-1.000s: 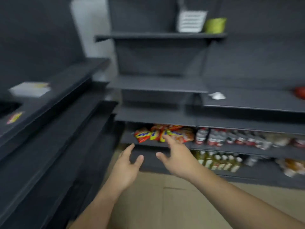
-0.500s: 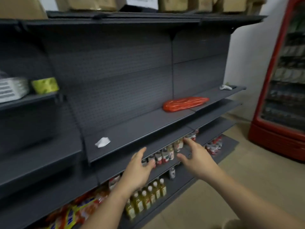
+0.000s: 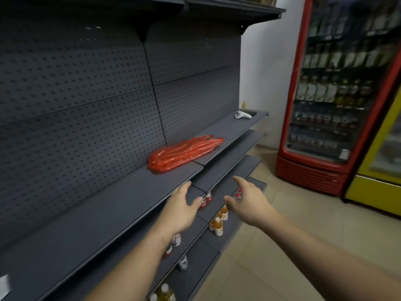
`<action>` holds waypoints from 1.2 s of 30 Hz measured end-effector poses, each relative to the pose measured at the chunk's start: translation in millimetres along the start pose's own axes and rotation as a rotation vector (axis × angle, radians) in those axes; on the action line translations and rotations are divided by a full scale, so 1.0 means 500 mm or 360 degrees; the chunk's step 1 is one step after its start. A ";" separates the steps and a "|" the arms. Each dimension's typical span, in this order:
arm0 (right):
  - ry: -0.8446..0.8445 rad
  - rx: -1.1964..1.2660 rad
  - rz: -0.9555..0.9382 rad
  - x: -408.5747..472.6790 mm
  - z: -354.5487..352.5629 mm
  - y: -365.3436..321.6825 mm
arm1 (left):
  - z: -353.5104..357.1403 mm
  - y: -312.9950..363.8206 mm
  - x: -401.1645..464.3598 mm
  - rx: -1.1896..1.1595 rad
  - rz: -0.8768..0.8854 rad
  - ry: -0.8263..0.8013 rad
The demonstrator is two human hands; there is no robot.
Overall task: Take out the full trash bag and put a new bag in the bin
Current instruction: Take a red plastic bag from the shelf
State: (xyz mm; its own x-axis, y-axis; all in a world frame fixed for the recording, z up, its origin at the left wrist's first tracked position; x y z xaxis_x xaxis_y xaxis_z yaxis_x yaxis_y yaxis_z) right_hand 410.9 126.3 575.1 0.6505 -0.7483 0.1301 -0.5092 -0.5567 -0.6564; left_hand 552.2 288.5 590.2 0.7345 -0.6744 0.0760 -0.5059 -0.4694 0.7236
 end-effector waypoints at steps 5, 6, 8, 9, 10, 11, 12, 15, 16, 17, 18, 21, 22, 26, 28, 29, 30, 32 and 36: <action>0.0037 -0.0058 0.0056 0.236 0.072 0.036 | 0.051 -0.027 0.283 0.0096 0.0130 -0.0085; 0.0050 -0.0066 0.0064 0.287 0.086 0.041 | 0.059 -0.033 0.344 0.0119 0.0150 -0.0095; 0.0069 -0.0058 0.0108 0.385 0.117 0.054 | 0.075 -0.047 0.465 0.0162 0.0180 -0.0130; 0.0074 -0.0057 0.0126 0.434 0.133 0.061 | 0.084 -0.052 0.526 0.0191 0.0195 -0.0142; 0.0077 -0.0056 0.0146 0.480 0.149 0.067 | 0.093 -0.057 0.586 0.0229 0.0212 -0.0153; 0.0078 -0.0056 0.0177 0.524 0.164 0.074 | 0.102 -0.058 0.646 0.0272 0.0235 -0.0168; 0.0072 -0.0059 0.0206 0.565 0.178 0.080 | 0.110 -0.058 0.705 0.0307 0.0257 -0.0172; 0.0067 -0.0049 0.0278 0.678 0.217 0.099 | 0.139 -0.057 0.868 0.0403 0.0286 -0.0177; 0.0078 -0.0039 0.0291 0.712 0.227 0.105 | 0.151 -0.059 0.916 0.0420 0.0285 -0.0181; 0.0100 -0.0019 0.0300 0.743 0.235 0.110 | 0.165 -0.060 0.960 0.0435 0.0288 -0.0187; 0.0128 0.0007 0.0308 0.772 0.242 0.116 | 0.180 -0.063 1.001 0.0453 0.0288 -0.0198; 0.0184 0.0106 0.0418 0.845 0.261 0.136 | 0.226 -0.072 1.108 0.0495 0.0282 -0.0245; 0.0198 0.0133 0.0471 0.864 0.269 0.143 | 0.242 -0.077 1.138 0.0507 0.0275 -0.0259; 0.0247 0.0197 0.0571 0.911 0.301 0.163 | 0.301 -0.110 1.224 0.0646 0.0224 -0.0328; 0.0269 0.0224 0.0625 0.920 0.313 0.169 | 0.323 -0.130 1.252 0.0729 0.0185 -0.0354; 0.0288 0.0248 0.0646 0.923 0.317 0.170 | 0.331 -0.140 1.262 0.0766 0.0167 -0.0365; 0.0314 0.0284 0.0657 0.926 0.320 0.171 | 0.339 -0.148 1.271 0.0793 0.0146 -0.0380; 0.0384 0.0376 0.0649 0.928 0.323 0.169 | 0.349 -0.161 1.280 0.0818 0.0101 -0.0403; 0.0539 0.0534 0.0546 0.915 0.308 0.154 | 0.342 -0.157 1.278 0.0807 0.0146 -0.0310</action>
State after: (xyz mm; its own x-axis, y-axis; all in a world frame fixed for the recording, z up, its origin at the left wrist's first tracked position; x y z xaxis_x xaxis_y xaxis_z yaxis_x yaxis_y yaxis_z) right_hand 755.9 -203.5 469.7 0.2354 -0.9699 0.0624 -0.4170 -0.1588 -0.8949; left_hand 983.9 -203.1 464.7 0.6040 -0.7960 -0.0401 -0.7538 -0.5869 0.2954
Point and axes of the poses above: each hand's wrist, its own x-axis towards the middle knuckle, its own z-axis out of the palm, y = z × x, the point moved 6 cm from there along x, towards the middle knuckle, and after that the axes turned 5 degrees about y, right-handed, at the moved point
